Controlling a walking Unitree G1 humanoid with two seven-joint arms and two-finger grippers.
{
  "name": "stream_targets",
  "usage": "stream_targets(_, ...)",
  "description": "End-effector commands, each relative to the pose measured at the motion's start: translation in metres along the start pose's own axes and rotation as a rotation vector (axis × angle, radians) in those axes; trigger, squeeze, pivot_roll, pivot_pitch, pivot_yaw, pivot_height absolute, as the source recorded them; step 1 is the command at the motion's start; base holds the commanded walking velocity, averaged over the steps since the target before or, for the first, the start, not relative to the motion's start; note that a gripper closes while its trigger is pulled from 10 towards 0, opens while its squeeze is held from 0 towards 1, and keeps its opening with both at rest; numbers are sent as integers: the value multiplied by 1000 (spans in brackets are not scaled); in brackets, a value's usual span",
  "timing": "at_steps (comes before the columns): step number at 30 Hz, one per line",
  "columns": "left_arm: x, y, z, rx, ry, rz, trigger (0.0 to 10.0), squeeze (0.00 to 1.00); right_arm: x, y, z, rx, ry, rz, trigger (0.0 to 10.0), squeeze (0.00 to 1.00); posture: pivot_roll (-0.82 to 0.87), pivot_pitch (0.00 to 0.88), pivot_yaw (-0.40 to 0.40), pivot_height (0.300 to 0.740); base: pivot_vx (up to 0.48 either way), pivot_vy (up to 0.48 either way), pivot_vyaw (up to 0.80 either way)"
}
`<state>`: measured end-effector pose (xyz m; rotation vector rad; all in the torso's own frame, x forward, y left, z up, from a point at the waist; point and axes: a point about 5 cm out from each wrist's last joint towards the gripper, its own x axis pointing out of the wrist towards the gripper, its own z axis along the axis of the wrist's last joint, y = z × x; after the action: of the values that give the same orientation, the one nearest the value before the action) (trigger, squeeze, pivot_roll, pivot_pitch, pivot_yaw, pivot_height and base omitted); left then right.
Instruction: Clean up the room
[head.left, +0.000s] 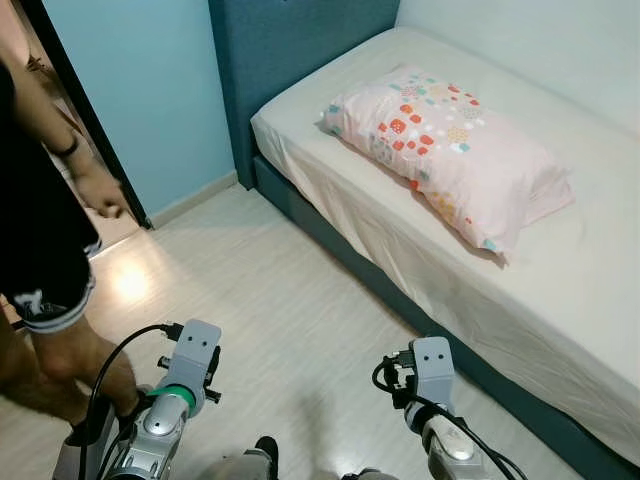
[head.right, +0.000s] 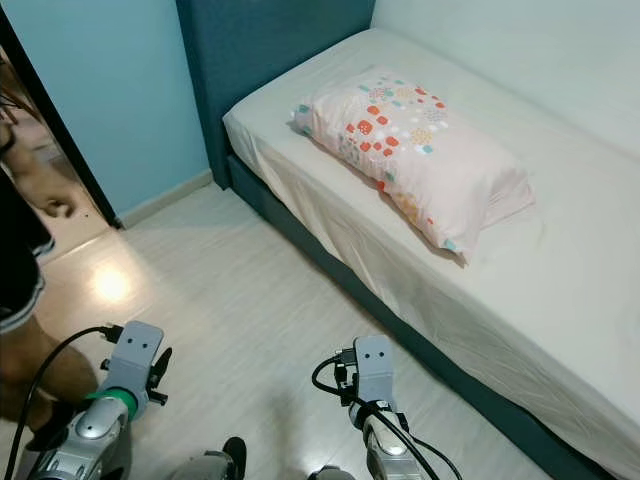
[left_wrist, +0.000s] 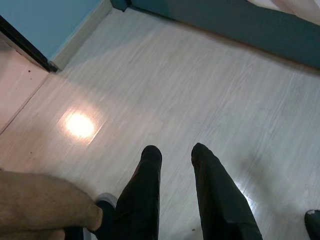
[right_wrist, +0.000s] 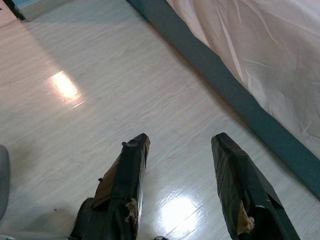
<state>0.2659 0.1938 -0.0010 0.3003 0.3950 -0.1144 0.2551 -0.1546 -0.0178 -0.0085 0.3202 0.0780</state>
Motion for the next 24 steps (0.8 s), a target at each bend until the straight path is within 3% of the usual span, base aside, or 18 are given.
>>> stream_targets(1, -4, -5, -12, -1, 43, -15, 10000, 0, -4, -5, -8, -3, 34, -18, 10000, 0, 41, 94, 25, 739, 0, 0, 0)
stream_targets(24, -1, -1, -6, 2, 28, -2, 10000, 0, -1, 0, -5, -10, 31, 6, 10000, 0, 59, 74, 17, 739, 0, 0, 0)
